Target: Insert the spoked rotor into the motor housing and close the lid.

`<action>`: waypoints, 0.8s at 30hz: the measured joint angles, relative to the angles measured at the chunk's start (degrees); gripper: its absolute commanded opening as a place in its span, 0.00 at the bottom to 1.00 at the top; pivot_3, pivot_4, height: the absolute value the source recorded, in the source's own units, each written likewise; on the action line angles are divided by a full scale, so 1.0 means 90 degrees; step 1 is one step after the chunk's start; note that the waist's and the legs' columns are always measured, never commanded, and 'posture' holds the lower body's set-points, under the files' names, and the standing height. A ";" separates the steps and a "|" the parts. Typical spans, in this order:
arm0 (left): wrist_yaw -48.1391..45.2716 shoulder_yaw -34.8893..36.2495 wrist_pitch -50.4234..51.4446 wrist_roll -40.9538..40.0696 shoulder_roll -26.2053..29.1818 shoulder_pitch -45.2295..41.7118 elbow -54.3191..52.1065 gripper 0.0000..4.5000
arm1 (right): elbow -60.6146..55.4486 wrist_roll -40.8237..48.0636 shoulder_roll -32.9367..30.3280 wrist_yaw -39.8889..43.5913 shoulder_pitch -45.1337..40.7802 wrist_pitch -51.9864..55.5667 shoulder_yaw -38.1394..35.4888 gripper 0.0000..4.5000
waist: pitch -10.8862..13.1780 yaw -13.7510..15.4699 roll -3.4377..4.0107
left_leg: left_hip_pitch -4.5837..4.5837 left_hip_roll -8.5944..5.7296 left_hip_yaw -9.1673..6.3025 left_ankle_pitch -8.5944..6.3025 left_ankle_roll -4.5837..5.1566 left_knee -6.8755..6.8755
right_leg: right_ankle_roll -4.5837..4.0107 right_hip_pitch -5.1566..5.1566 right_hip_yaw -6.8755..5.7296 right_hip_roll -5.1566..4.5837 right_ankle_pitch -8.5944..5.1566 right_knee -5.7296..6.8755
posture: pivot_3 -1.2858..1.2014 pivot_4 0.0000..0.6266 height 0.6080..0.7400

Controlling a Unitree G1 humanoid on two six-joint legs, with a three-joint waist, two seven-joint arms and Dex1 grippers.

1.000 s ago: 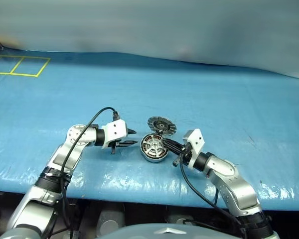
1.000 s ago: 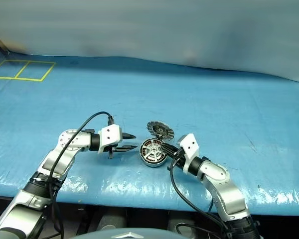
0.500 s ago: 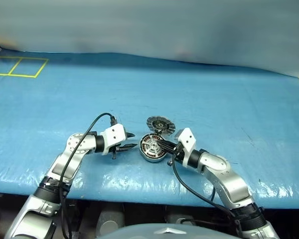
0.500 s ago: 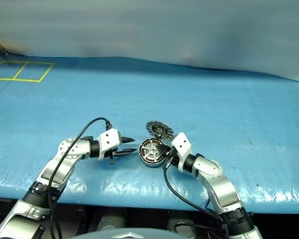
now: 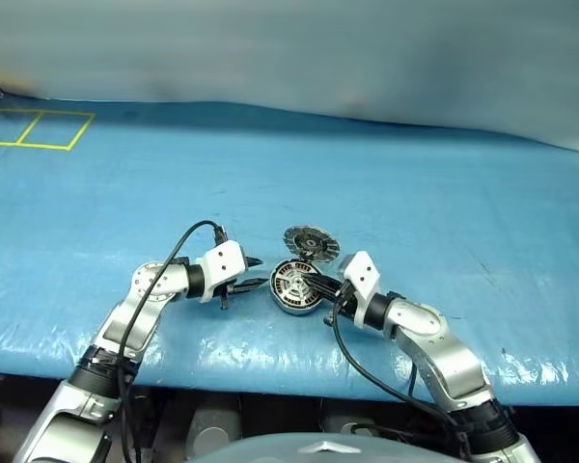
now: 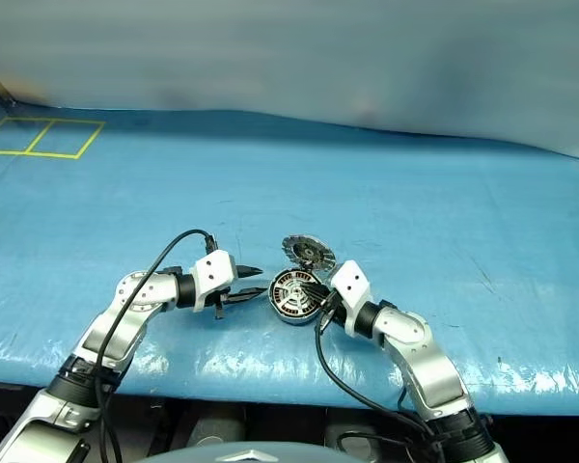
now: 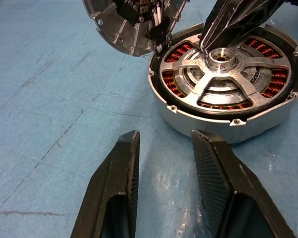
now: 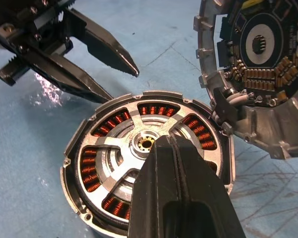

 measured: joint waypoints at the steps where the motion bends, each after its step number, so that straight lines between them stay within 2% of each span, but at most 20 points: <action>1: 0.0026 0.0000 0.0000 -0.0002 -0.0001 0.0019 0.0000 0.38 | -0.0126 0.0051 -0.0033 -0.0025 0.0040 0.0052 -0.0085 0.00 | 0.0000 -0.0003 0.0000 | 0.0000 0.0000 0.0000 0.0000 0.0000 0.0002 | 0.0000 0.0000 0.0001 0.0000 0.0000 -0.0001 | 0.52 0.24 1.00; 7: 0.0170 0.0063 -0.0002 -0.0080 0.0005 0.0238 0.0001 0.38 | -0.0756 0.0010 -0.0863 -0.0194 0.0558 0.0434 -0.0733 0.00 | 0.0000 0.0022 0.0000 | 0.0000 0.0000 0.0000 0.0000 -0.0001 0.0005 | 0.0000 0.0000 0.0000 -0.0001 0.0000 0.0000 | 0.52 0.24 1.00; 12: 0.0267 0.0137 -0.0004 -0.0118 0.0012 0.0271 0.0001 0.38 | -0.0770 -0.0301 -0.1071 -0.0582 0.0496 0.0657 -0.1008 0.00 | 0.0000 0.0000 0.0000 | 0.0003 0.0001 0.0002 0.0000 -0.0001 0.0005 | 0.0000 -0.0001 0.0001 -0.0001 0.0000 0.0000 | 0.52 0.24 1.00; 16: 0.0330 0.0144 -0.0008 -0.0125 0.0005 0.0291 0.0000 0.38 | -0.0381 -0.0884 -0.0464 -0.1495 -0.0282 0.0754 -0.0985 0.00 | 0.0001 -0.0024 0.0001 | 0.0001 0.0001 0.0005 0.0000 -0.0002 0.0005 | -0.0001 -0.0006 0.0002 -0.0001 0.0001 0.0003 | 0.52 0.24 1.00; 19: 0.0398 0.0158 -0.0009 -0.0126 0.0002 0.0314 -0.0008 0.38 | -0.0062 -0.1127 0.0023 -0.1851 -0.0942 0.0716 -0.0752 0.00 | 0.0003 -0.0010 0.0002 | -0.0005 0.0000 0.0004 0.0001 -0.0002 -0.0003 | -0.0001 -0.0009 0.0001 -0.0001 0.0001 -0.0001 | 0.52 0.24 1.00; 22: 0.0428 0.0168 -0.0006 -0.0126 0.0001 0.0332 -0.0037 0.38 | 0.0289 -0.0962 0.0416 -0.1735 -0.1570 0.0721 -0.0623 0.00 | 0.0004 -0.0018 0.0005 | -0.0007 0.0000 0.0004 0.0001 -0.0001 -0.0007 | 0.0000 -0.0010 0.0001 -0.0001 0.0001 -0.0004 | 0.52 0.24 1.00; 24: 0.0456 0.0210 -0.0005 -0.0127 0.0013 0.0404 -0.0092 0.38 | 0.0300 -0.0709 0.0407 -0.1386 -0.1762 0.0755 -0.0592 0.00 | 0.0004 0.0010 0.0004 | -0.0007 -0.0002 -0.0002 0.0001 -0.0001 -0.0011 | -0.0001 -0.0003 -0.0002 -0.0001 0.0000 -0.0007 | 0.52 0.24 1.00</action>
